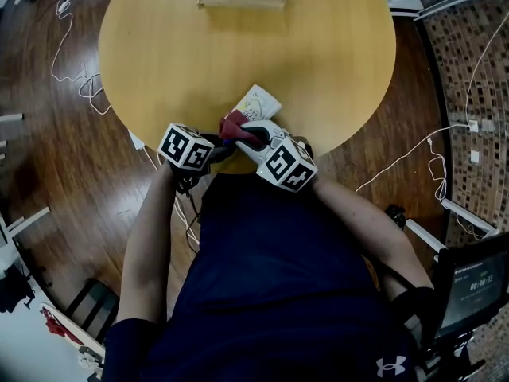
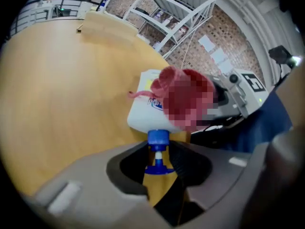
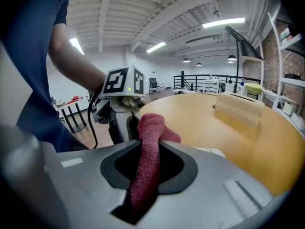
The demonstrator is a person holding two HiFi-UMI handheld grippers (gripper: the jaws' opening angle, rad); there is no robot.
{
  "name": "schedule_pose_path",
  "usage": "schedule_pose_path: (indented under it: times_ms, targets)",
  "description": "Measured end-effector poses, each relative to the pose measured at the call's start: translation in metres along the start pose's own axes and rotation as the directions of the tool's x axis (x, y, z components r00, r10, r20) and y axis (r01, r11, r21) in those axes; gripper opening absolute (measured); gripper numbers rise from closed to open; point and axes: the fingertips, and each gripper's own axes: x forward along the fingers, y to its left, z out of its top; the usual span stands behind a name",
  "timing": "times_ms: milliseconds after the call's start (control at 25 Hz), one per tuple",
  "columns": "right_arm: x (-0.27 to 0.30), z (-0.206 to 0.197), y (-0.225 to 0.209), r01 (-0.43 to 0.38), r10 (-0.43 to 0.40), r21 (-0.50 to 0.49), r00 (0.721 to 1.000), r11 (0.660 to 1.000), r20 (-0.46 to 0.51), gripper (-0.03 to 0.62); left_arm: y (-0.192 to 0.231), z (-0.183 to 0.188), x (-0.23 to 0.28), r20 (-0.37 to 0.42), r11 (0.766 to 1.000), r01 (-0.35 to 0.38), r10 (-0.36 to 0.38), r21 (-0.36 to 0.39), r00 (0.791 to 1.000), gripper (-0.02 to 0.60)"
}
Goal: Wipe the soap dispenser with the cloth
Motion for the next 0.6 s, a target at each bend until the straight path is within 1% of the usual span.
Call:
schedule_pose_path:
  times_ms: [120, 280, 400, 480, 560, 600]
  targets:
    - [-0.011, -0.007, -0.031, 0.086, -0.089, 0.084, 0.996, 0.993, 0.028, 0.077, 0.003, 0.001, -0.005, 0.008, 1.0, -0.015, 0.015, 0.003, 1.0, 0.138]
    - [-0.029, -0.017, -0.077, 0.203, -0.213, 0.18, 0.976, 0.963, 0.038, 0.075, 0.004, -0.002, -0.007, 0.007, 1.0, -0.006, 0.006, -0.007, 1.0, 0.141]
    - [-0.04, -0.036, -0.105, 0.245, -0.256, 0.226, 0.966, 0.943, 0.019, 0.075, 0.004, 0.0, 0.003, -0.009, 1.0, -0.011, 0.011, -0.006, 1.0, 0.144]
    - [-0.045, -0.051, -0.119, 0.263, -0.275, 0.277, 0.962, 0.924, 0.003, 0.077, 0.003, 0.003, 0.01, -0.017, 1.0, -0.027, 0.027, 0.014, 0.999, 0.144]
    - [-0.051, -0.06, -0.127, 0.277, -0.288, 0.324, 0.958, 0.905, -0.014, 0.077, 0.0, 0.009, 0.013, 0.012, 0.997, -0.051, 0.051, 0.063, 0.999, 0.147]
    - [-0.054, -0.061, -0.128, 0.283, -0.292, 0.336, 0.956, 0.898, -0.023, 0.077, -0.003, 0.016, 0.01, 0.055, 0.994, -0.06, 0.056, 0.086, 0.997, 0.15]
